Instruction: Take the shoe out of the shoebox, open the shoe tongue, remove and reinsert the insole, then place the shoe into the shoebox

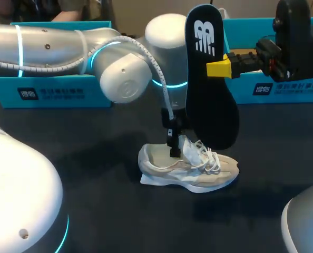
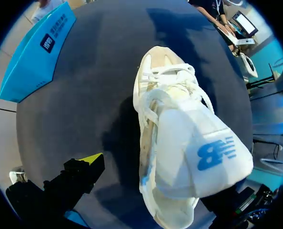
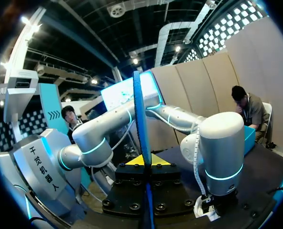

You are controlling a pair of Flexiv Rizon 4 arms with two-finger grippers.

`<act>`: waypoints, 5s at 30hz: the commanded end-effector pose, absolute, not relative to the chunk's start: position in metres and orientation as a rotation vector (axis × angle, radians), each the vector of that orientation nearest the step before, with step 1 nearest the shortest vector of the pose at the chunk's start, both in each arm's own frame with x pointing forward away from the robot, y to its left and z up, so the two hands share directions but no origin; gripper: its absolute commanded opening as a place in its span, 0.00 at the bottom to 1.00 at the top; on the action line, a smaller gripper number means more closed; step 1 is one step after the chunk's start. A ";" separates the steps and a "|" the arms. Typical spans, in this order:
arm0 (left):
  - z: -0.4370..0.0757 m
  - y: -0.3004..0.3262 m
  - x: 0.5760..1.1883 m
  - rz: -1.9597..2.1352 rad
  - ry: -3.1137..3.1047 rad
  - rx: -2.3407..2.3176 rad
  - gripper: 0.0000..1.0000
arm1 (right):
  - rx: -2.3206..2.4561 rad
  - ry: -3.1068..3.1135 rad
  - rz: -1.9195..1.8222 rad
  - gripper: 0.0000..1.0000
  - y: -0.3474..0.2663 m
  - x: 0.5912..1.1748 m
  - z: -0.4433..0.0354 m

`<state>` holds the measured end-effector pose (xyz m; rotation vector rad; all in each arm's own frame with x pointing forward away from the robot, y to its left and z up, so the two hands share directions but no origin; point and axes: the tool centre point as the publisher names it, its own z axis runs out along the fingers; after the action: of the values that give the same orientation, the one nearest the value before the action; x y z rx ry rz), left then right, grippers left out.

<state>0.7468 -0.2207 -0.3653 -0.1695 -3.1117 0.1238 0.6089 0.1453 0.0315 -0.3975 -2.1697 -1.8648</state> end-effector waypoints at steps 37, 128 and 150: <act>-0.367 -0.215 0.730 0.195 -3.082 -0.366 0.00 | -0.398 -2.171 -1.860 0.00 0.148 0.611 0.032; -0.336 -0.213 0.748 0.365 -2.350 -2.181 0.00 | -0.398 -2.171 -1.860 0.00 0.148 0.611 0.032; -0.354 -0.214 0.748 0.300 -2.226 -2.197 0.00 | -0.398 -2.171 -1.860 0.00 0.148 0.611 0.032</act>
<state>0.7401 -0.2030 -0.3415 -2.2070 -2.2517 0.2888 0.6090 0.1454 0.0315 -0.3974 -2.1697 -1.8647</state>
